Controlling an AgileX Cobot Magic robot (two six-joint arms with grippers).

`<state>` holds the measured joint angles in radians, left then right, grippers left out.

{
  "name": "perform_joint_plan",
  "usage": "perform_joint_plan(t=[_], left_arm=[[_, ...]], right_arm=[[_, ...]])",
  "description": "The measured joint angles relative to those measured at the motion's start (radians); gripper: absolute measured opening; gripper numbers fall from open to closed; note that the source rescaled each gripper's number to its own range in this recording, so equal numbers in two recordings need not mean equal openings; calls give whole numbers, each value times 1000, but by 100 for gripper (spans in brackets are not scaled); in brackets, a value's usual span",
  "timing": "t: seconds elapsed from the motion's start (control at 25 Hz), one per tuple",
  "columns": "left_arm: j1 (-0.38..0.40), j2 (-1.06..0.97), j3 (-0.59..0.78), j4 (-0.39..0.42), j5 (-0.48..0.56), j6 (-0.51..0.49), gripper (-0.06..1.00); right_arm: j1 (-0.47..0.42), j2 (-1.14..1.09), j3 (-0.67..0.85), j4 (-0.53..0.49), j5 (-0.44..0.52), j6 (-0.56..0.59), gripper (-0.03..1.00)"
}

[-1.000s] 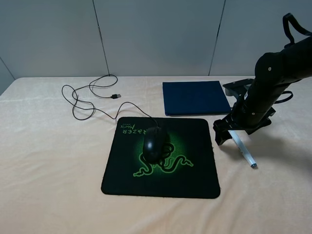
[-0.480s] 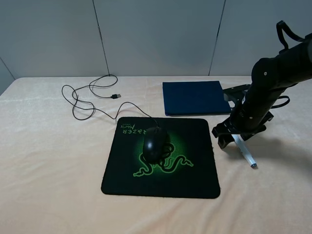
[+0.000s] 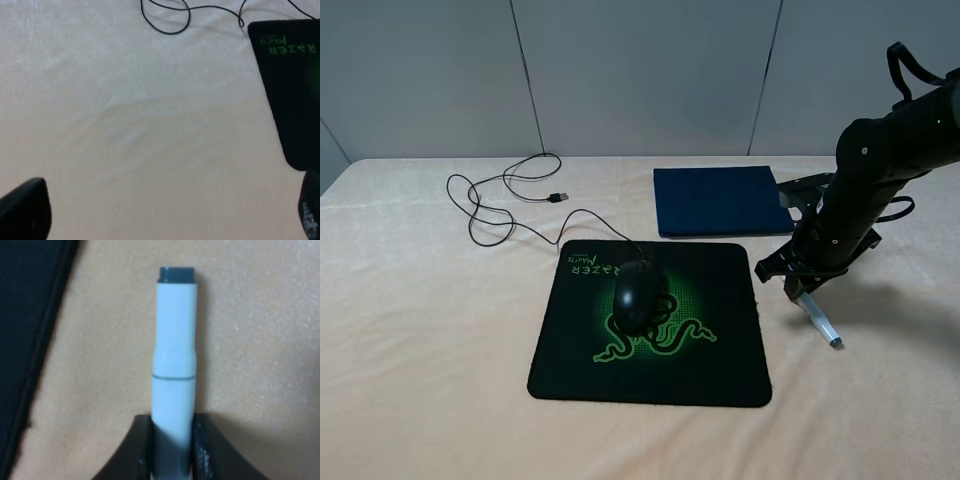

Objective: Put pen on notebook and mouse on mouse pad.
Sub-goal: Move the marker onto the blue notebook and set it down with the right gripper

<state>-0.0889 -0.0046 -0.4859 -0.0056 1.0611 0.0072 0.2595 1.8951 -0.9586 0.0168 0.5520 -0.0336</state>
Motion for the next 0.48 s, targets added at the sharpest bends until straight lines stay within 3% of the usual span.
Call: perform_joint_plan(t=[0.48], left_arm=[[1,0,0,0,0,0,100]], right_arm=[[0,0,-14,0,53,0,0]])
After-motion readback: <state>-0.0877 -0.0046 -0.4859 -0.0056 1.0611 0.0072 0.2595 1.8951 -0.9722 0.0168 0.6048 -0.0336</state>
